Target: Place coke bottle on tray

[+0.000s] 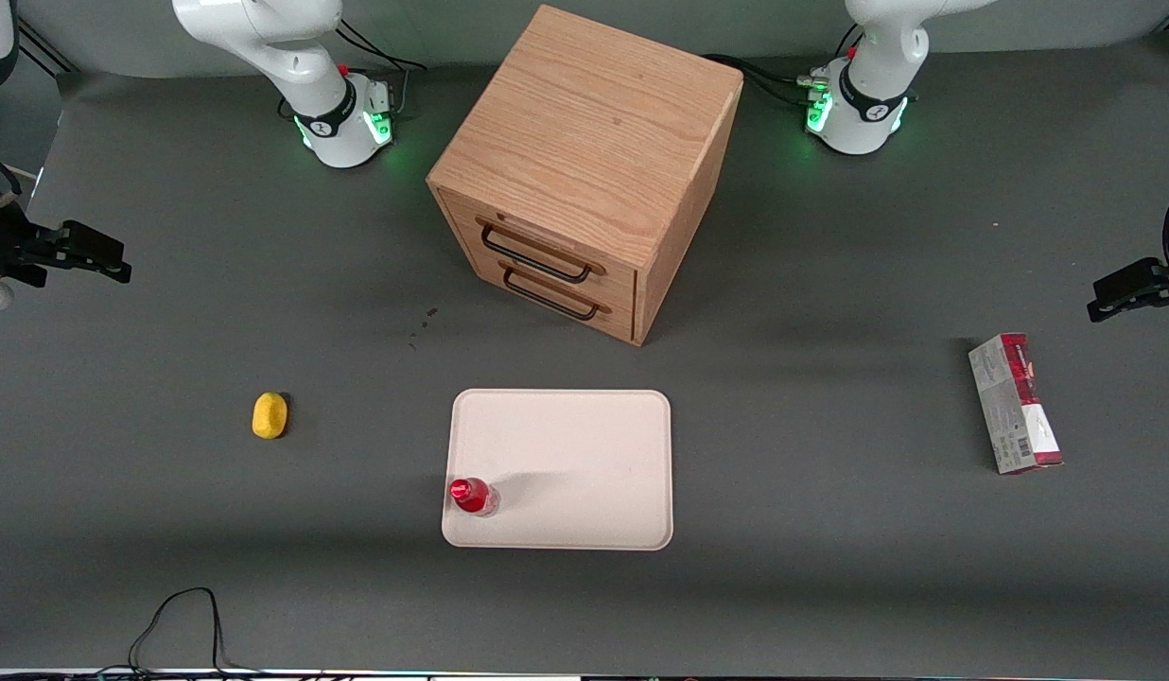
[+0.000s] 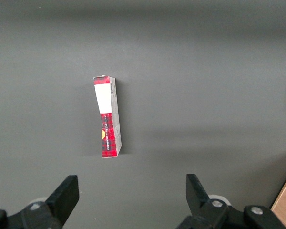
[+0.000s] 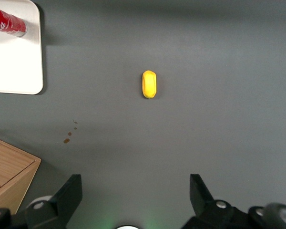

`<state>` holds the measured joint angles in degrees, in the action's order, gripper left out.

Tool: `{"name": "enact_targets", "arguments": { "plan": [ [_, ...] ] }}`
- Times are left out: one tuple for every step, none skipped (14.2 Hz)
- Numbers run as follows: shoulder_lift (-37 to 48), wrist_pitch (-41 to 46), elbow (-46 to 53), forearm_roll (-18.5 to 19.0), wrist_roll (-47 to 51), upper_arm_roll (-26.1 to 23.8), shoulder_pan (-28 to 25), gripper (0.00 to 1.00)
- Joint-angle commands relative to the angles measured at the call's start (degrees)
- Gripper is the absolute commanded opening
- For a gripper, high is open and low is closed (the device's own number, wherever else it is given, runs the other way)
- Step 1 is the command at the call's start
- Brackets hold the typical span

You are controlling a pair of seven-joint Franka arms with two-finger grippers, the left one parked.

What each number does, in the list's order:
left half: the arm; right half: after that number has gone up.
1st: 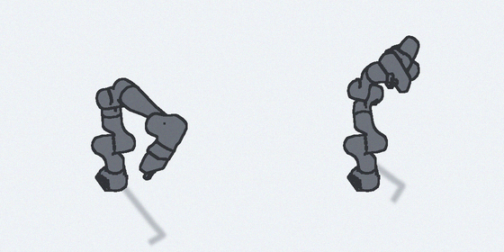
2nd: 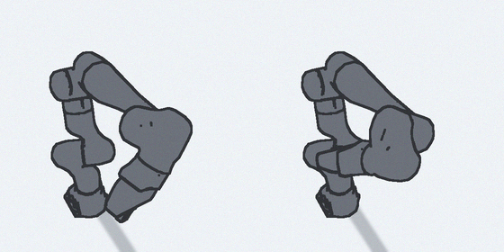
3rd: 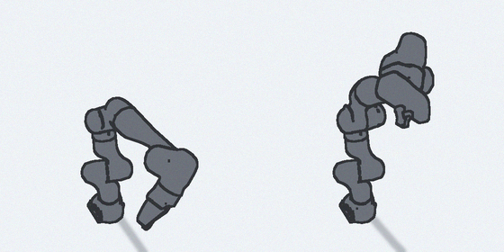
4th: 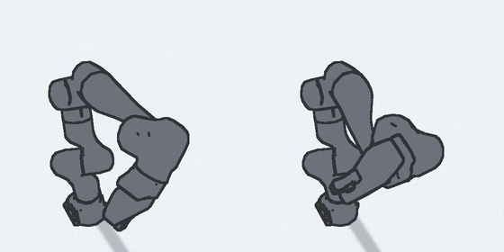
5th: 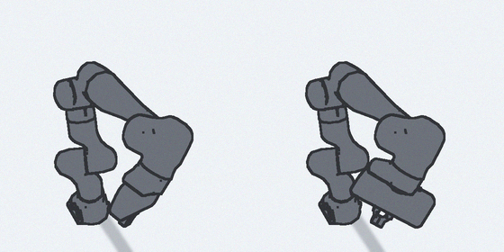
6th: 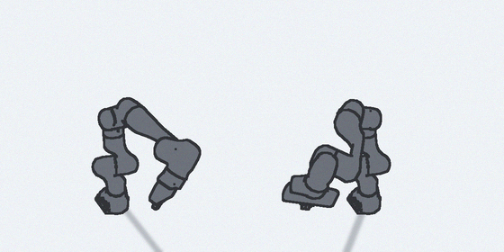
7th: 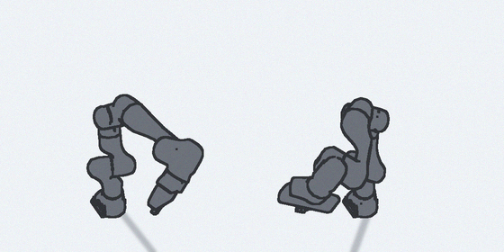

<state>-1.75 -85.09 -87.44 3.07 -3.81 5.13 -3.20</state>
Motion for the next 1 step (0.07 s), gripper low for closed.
{"name": "enact_targets", "arguments": {
  "plan": [
    [0.08, 0.81, 0.43, -1.05, 1.08, 0.76, -0.75, 1.0]
  ]
}}
